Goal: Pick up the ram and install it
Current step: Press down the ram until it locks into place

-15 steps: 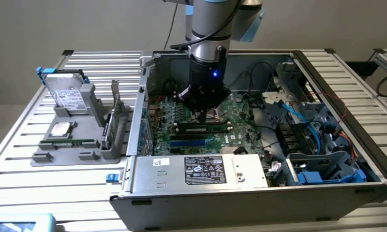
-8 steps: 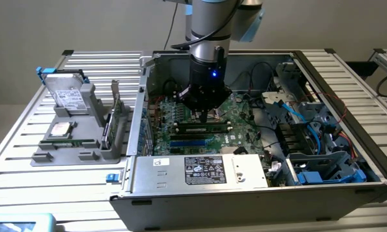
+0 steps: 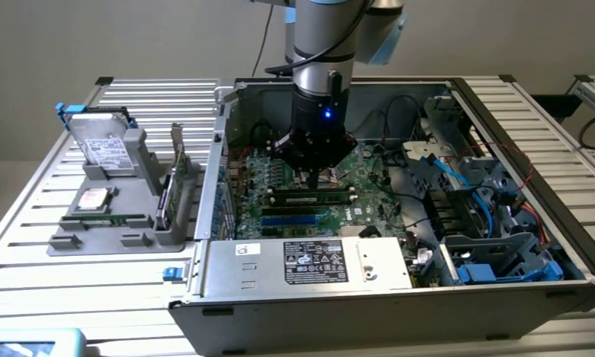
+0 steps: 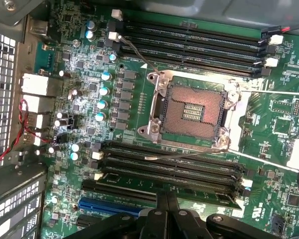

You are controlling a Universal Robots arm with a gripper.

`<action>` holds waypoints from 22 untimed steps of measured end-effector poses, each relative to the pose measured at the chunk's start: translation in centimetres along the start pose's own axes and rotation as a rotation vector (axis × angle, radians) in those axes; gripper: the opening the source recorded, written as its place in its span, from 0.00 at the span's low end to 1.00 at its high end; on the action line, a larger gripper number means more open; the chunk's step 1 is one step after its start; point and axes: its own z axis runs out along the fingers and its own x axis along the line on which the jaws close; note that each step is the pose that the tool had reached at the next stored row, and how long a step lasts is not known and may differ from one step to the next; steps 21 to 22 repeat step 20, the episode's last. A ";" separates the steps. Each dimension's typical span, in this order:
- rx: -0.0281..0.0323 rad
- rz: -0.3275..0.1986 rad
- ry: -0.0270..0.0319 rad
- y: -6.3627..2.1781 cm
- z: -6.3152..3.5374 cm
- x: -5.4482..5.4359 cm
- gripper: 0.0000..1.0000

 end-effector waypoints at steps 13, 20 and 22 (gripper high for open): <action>0.0131 0.040 -0.0038 -0.09 0.00 -0.1 0.11; 0.0131 0.040 -0.0039 -0.09 0.00 -0.1 0.11; 0.0131 0.040 -0.0039 -0.09 0.00 -0.1 0.11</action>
